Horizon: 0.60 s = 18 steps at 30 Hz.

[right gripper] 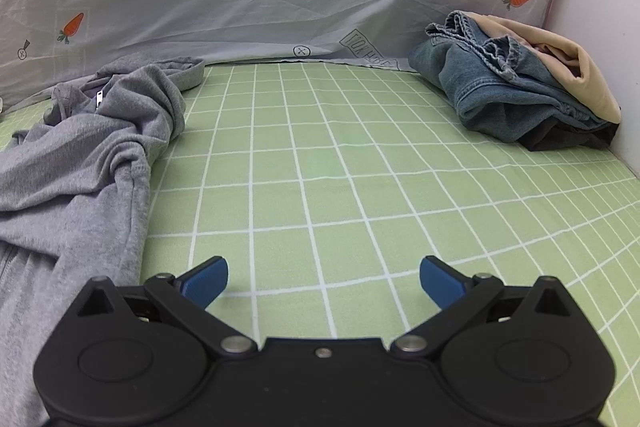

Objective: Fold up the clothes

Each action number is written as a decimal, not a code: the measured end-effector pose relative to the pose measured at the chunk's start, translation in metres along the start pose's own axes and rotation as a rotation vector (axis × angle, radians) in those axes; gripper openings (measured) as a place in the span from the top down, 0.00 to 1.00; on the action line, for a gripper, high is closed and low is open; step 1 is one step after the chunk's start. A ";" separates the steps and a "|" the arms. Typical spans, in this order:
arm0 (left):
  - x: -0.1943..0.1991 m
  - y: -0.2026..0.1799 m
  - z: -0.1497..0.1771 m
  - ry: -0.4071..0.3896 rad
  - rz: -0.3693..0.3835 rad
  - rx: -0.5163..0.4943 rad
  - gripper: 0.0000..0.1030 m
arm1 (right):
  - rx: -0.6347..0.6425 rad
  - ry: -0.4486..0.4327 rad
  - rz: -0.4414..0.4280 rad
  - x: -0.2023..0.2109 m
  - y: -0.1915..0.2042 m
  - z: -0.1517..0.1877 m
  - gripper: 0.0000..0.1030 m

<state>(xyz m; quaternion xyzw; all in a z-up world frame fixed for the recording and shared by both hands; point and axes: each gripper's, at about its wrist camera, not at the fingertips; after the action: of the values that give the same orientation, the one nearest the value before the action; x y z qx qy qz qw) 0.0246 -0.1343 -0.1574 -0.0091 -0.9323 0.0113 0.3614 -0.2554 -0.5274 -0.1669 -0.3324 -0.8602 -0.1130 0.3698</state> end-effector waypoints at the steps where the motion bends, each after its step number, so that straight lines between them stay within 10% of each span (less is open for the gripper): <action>1: -0.002 0.001 0.001 0.008 0.001 0.003 0.93 | 0.014 -0.012 -0.021 0.001 0.008 -0.006 0.00; 8: -0.006 0.003 0.007 0.036 0.004 0.013 0.93 | 0.171 -0.040 -0.123 -0.008 0.067 -0.043 0.00; 18: -0.006 0.008 0.004 0.039 0.015 -0.008 0.93 | 0.161 -0.097 0.062 -0.008 0.068 -0.040 0.08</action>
<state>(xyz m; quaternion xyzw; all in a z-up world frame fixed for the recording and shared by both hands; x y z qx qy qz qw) 0.0261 -0.1268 -0.1646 -0.0176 -0.9250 0.0099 0.3794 -0.1839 -0.4979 -0.1481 -0.3332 -0.8726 -0.0159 0.3567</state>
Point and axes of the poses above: each gripper's, at about its wrist camera, not at the fingertips, and x roughly against the way its jaws point, y to its left, z to its underside, and after that the axes turned 7 degrees about y, right-handed
